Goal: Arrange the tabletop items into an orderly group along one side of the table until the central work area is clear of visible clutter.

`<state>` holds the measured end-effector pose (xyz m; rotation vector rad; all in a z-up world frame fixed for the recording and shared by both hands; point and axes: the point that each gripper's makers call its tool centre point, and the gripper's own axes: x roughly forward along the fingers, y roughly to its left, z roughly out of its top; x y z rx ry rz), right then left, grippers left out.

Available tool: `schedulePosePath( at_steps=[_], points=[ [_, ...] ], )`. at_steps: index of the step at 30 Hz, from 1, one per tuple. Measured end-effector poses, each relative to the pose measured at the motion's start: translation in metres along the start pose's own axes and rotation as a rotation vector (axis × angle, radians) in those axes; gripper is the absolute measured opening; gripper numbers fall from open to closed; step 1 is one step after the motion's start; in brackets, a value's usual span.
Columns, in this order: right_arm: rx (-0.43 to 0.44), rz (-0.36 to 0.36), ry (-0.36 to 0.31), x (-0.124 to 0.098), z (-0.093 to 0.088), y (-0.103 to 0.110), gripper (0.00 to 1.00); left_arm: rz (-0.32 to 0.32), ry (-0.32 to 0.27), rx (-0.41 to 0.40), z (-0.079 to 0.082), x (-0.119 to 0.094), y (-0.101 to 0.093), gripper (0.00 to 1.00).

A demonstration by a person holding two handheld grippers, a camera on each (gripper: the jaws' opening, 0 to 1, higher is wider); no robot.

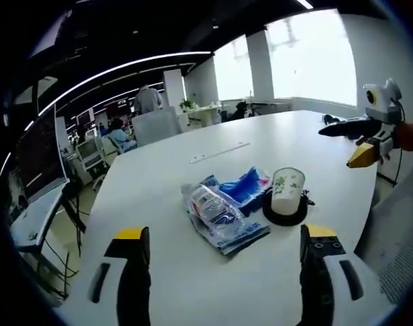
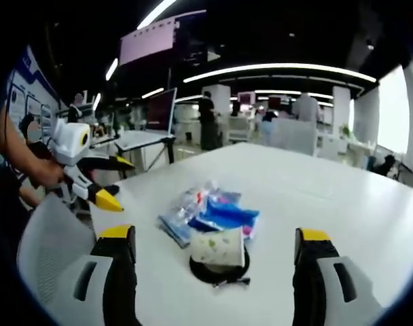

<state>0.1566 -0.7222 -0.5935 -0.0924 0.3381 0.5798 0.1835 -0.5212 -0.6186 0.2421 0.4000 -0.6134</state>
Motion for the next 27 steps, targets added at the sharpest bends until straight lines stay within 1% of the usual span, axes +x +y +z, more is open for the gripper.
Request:
schedulePosePath(
  at_steps=[2,5,13,15,17,22,27],
  points=[
    [-0.004,0.011,0.013,0.003,-0.001,0.001,0.94,-0.007,0.005,0.006,-0.001,0.003,0.000,0.90],
    [-0.027,0.005,0.023,0.006,0.000,0.000,0.94,-0.024,0.006,0.013,-0.002,0.009,0.001,0.88],
    [-0.022,-0.006,0.030,0.016,0.000,-0.002,0.94,-0.052,0.006,0.011,-0.004,0.019,0.004,0.86],
    [-0.028,-0.017,0.032,0.017,0.002,-0.002,0.95,-0.062,0.007,0.022,-0.004,0.022,0.003,0.85],
    [-0.030,-0.019,0.026,0.017,0.003,-0.003,0.95,-0.075,0.009,0.062,-0.004,0.025,0.000,0.84],
    [-0.031,-0.022,0.034,0.020,0.002,-0.005,0.94,-0.089,0.012,0.051,-0.003,0.032,-0.004,0.81],
    [-0.024,-0.014,0.038,0.022,0.002,-0.005,0.94,-0.101,0.023,0.063,-0.006,0.042,-0.009,0.78]
  ],
)
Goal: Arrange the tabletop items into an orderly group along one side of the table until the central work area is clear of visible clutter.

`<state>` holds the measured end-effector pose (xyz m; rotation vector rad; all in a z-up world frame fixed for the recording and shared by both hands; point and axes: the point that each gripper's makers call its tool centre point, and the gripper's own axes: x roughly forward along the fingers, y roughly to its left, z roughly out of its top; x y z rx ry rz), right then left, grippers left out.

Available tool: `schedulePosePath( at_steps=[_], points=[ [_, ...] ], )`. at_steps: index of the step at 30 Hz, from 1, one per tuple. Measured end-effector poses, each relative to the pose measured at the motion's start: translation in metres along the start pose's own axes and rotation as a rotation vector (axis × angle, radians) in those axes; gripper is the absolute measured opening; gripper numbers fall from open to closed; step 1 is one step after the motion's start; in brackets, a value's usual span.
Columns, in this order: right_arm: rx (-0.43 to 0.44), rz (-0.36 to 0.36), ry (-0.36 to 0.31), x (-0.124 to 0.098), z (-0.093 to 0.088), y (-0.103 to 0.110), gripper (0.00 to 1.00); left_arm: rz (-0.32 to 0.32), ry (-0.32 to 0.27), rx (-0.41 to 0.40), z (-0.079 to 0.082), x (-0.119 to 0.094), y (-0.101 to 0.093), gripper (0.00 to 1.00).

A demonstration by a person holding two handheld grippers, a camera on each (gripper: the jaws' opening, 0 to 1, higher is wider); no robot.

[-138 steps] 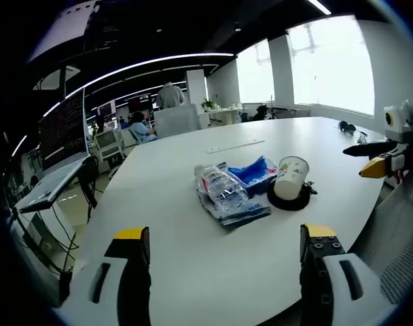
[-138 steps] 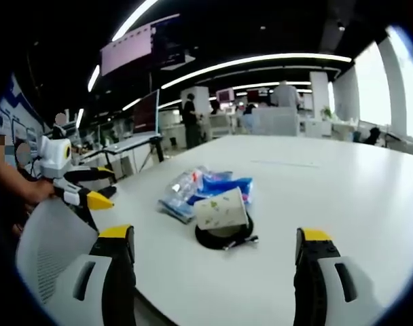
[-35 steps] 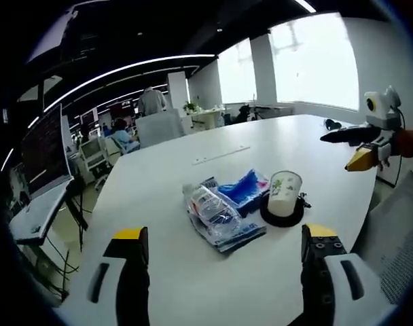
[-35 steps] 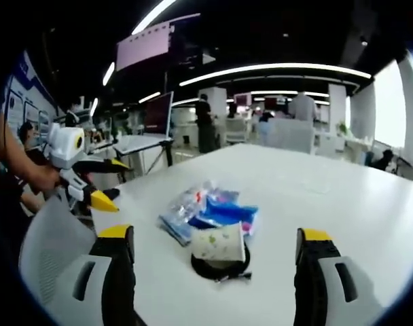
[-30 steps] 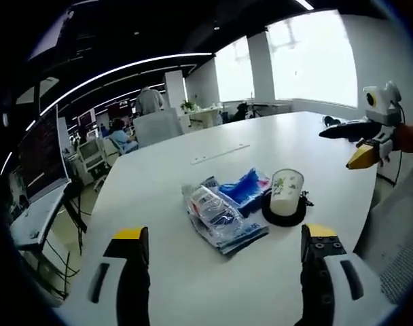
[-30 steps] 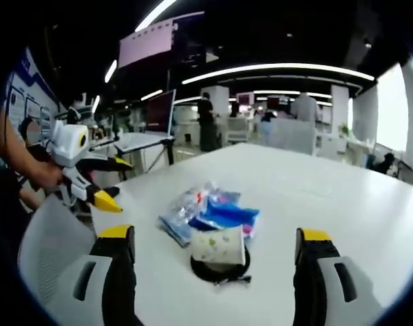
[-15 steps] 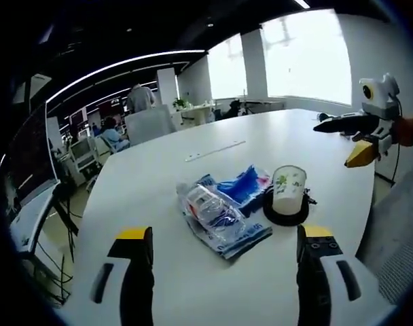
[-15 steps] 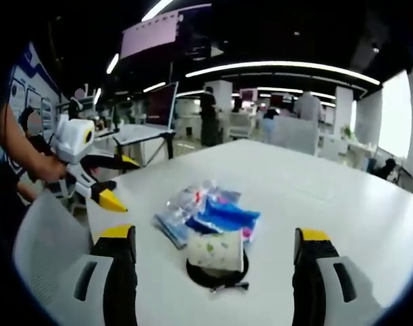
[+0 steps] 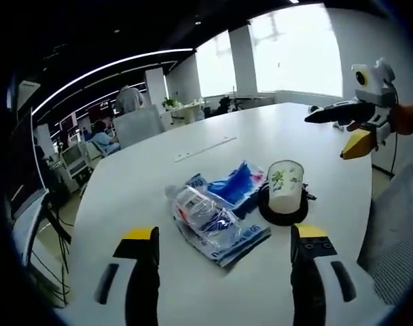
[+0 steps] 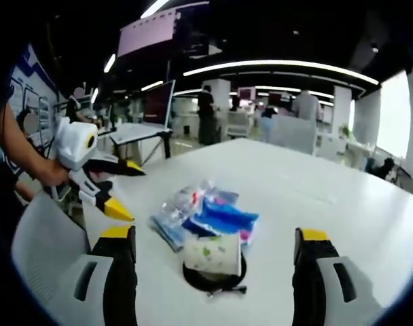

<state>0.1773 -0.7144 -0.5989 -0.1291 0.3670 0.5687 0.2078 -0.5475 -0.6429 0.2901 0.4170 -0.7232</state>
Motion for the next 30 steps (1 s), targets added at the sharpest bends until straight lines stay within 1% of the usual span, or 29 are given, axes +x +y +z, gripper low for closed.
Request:
schedulePosePath(
  at_steps=[3,5,7,11,13,18,20,22,27,30],
  points=[
    [-0.010,0.020,-0.003,0.003,0.000,0.000,0.94,0.002,0.003,0.011,-0.001,0.004,-0.001,0.76],
    [-0.012,0.029,0.004,0.005,-0.001,0.000,0.94,0.004,0.014,0.014,-0.004,0.006,-0.001,0.74],
    [-0.016,0.040,-0.003,0.006,-0.001,-0.001,0.94,0.006,0.023,0.025,-0.006,0.010,-0.003,0.72],
    [-0.007,0.053,0.006,0.008,-0.004,-0.004,0.94,0.008,0.046,0.005,-0.010,0.016,-0.003,0.70],
    [-0.002,0.056,0.006,0.008,-0.005,-0.005,0.94,0.006,0.045,0.003,-0.010,0.019,-0.003,0.69],
    [0.008,0.059,0.012,0.008,-0.008,-0.006,0.94,0.002,0.066,0.018,-0.014,0.030,-0.004,0.65],
    [0.011,0.060,0.014,0.007,-0.009,-0.007,0.94,0.004,0.075,0.013,-0.015,0.035,-0.004,0.63],
    [0.016,0.059,0.014,0.006,-0.010,-0.007,0.94,0.006,0.096,-0.003,-0.018,0.039,-0.003,0.61],
    [0.022,0.062,0.021,0.003,-0.015,-0.009,0.94,0.023,0.095,-0.018,-0.018,0.044,-0.001,0.59],
    [0.030,0.055,0.021,0.001,-0.016,-0.011,0.94,0.025,0.103,-0.010,-0.018,0.049,-0.001,0.57]
  ],
)
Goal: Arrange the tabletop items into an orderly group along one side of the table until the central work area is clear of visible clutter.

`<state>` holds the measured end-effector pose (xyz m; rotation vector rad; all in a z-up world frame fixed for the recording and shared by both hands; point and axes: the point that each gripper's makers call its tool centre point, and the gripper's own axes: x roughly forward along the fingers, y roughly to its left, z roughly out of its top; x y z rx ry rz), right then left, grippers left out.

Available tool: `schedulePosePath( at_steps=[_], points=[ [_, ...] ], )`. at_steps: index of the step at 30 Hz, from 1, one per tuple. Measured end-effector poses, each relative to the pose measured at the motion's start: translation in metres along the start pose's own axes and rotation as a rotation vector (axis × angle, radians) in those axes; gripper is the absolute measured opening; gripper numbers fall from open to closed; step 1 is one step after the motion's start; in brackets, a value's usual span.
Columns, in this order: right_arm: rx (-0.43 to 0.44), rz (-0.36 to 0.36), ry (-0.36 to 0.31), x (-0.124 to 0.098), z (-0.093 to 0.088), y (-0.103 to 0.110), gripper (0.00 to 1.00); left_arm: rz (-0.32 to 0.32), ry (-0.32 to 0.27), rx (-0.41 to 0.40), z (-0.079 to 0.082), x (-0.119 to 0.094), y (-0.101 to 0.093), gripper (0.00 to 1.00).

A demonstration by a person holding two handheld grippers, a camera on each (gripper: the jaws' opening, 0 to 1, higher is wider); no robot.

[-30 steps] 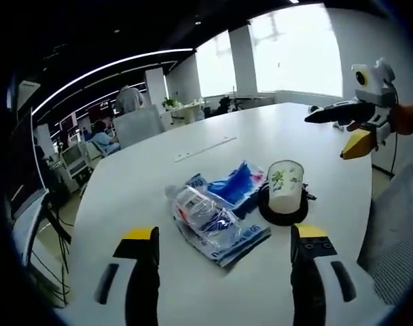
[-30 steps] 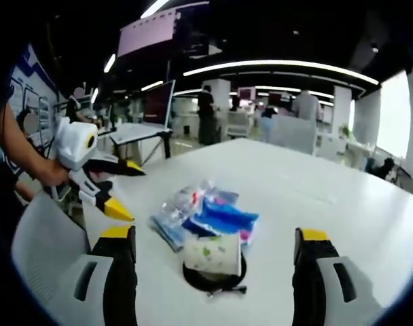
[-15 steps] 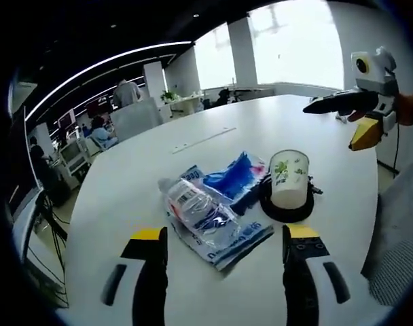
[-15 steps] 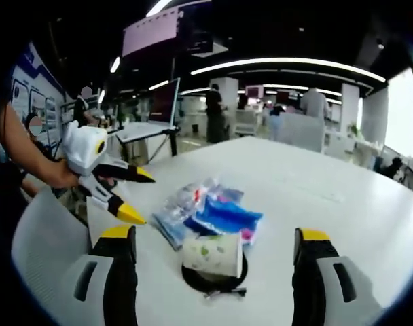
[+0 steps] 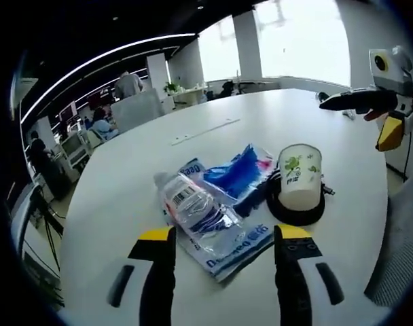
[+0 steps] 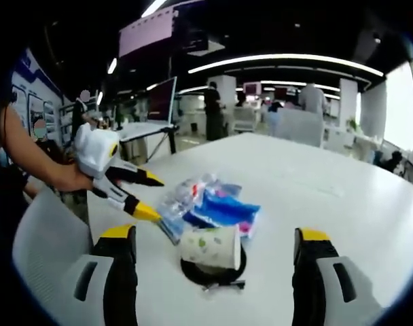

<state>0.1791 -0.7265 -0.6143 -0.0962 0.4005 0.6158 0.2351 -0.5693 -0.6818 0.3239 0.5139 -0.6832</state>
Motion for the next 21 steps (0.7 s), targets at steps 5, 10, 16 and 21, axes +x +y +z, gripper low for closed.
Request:
schedulePosePath(
  at_steps=[5,10,16,21],
  points=[
    [-0.003,-0.002,0.007,-0.003,-0.002,0.000,0.94,0.018,0.011,-0.026,0.001,0.012,0.005,0.57],
    [-0.009,0.000,0.019,-0.006,-0.005,-0.002,0.94,0.042,0.022,-0.049,0.000,0.022,0.012,0.55],
    [-0.008,-0.010,0.013,-0.009,-0.001,-0.006,0.94,0.054,0.034,-0.060,-0.003,0.026,0.022,0.57],
    [-0.009,-0.006,0.019,-0.008,-0.001,-0.006,0.94,0.060,0.039,-0.052,-0.004,0.023,0.024,0.54]
  ],
)
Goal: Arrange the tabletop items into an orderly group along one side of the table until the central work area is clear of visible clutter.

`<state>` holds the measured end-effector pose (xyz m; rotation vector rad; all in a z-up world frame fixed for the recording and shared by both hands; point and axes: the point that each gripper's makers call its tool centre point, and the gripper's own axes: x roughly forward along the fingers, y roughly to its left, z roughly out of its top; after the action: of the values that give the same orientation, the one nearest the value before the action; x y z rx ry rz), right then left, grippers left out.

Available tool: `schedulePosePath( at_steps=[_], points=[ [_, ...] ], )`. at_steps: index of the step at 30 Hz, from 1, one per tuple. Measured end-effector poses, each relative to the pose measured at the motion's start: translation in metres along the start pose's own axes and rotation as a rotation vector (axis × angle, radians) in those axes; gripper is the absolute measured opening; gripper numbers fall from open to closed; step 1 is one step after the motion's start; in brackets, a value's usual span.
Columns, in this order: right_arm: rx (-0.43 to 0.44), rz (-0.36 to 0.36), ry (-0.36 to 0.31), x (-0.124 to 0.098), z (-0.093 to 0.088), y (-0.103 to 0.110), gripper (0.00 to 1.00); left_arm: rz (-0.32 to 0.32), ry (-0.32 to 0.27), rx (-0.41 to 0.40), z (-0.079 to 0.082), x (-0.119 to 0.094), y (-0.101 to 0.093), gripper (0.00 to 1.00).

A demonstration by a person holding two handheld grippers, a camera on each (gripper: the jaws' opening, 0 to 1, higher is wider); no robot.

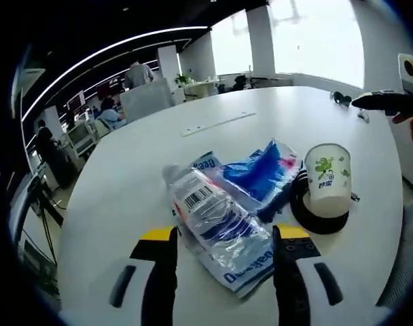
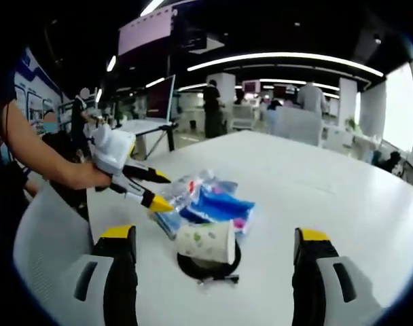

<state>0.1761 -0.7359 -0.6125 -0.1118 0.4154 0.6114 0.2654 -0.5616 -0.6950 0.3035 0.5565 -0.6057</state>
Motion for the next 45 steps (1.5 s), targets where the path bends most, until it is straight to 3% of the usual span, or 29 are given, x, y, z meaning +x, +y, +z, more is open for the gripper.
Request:
schedulePosePath(
  at_steps=[13,26,45],
  points=[
    [0.014,0.017,-0.012,0.011,0.003,0.007,0.94,0.081,0.050,0.034,-0.009,-0.005,0.034,0.43],
    [0.040,0.010,-0.017,0.013,0.001,0.001,0.93,0.071,0.070,0.025,-0.003,0.008,0.033,0.46],
    [0.061,-0.007,-0.009,0.013,-0.003,-0.012,0.93,0.060,0.121,-0.114,0.001,0.035,0.044,0.53]
  ],
)
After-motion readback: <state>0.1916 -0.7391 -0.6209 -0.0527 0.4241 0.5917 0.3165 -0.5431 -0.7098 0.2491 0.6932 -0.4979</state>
